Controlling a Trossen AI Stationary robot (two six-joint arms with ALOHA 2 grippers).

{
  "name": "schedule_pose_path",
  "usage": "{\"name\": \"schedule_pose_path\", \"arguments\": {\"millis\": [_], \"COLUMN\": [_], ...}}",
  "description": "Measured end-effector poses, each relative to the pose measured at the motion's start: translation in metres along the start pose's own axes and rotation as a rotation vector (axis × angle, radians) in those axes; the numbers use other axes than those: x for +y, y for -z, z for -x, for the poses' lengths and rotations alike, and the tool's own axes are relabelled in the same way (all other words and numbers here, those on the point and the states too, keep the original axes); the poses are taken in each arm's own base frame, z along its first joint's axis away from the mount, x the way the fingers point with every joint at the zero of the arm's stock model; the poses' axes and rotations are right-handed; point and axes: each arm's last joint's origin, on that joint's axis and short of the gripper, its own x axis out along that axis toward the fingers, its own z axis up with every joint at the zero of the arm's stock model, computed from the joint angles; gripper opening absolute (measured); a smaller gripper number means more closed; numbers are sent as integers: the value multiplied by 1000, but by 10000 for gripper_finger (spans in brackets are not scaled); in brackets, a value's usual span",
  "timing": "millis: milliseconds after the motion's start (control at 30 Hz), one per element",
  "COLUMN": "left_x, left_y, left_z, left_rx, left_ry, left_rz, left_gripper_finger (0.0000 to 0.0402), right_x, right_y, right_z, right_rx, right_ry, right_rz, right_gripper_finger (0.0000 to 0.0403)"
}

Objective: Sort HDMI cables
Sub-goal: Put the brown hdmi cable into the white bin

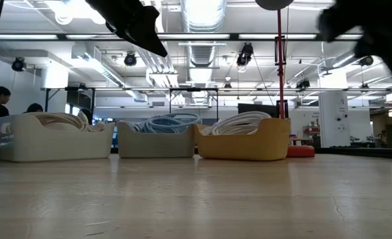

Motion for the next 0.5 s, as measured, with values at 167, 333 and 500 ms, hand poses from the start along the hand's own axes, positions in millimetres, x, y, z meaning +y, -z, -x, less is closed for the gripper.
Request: {"name": "schedule_pose_path", "arguments": {"millis": [167,333,500], "left_x": [0,-1,-2], "left_y": [0,0,1], "left_z": [0,0,0], "left_rx": [1,6,7], "left_ry": [0,32,53], "left_rz": [0,-5,-39], "left_gripper_finger": [145,145,145], "right_x": [0,2,-4], "right_y": [22,23,25], "right_z": [-32,-65,-83], "right_rx": [127,192,203], "right_ry": [2,-172,-190], "right_rz": [4,21,2], "right_gripper_finger": [146,146,141]}}
